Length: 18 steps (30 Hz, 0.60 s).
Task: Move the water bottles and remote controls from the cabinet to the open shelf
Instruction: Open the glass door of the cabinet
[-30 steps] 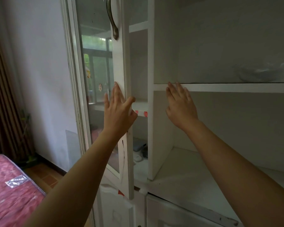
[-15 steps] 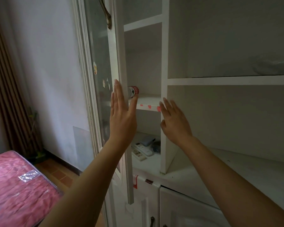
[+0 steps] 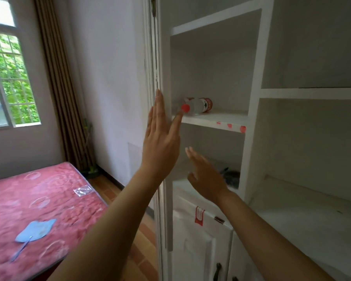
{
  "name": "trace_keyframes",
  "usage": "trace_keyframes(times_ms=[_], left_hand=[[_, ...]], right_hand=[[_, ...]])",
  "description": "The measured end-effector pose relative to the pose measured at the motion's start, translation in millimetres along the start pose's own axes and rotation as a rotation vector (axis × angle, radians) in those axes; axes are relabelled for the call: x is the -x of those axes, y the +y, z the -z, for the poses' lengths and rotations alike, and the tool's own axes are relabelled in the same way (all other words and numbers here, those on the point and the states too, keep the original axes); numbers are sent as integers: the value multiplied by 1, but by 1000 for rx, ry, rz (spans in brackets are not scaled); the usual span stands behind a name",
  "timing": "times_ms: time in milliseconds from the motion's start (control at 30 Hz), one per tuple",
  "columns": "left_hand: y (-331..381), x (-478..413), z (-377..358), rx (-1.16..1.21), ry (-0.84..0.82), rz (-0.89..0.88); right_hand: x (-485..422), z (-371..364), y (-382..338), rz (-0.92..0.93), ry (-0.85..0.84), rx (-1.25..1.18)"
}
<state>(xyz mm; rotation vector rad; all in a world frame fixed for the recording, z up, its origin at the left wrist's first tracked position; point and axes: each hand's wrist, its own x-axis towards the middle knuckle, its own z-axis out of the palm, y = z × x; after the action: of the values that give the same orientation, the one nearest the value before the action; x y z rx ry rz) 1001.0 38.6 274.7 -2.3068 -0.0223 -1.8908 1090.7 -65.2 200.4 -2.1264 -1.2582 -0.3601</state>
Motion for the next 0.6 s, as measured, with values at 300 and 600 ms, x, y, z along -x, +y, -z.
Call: trace_keyframes(times_ms=[300,600], left_hand=[[-64,19,35,-86,13,-34],[-115,37,51,-256,10,44]], right_hand=[[-22,-59,-53,167,-178,-164],[-42,-86,-82,217,-205,-157]])
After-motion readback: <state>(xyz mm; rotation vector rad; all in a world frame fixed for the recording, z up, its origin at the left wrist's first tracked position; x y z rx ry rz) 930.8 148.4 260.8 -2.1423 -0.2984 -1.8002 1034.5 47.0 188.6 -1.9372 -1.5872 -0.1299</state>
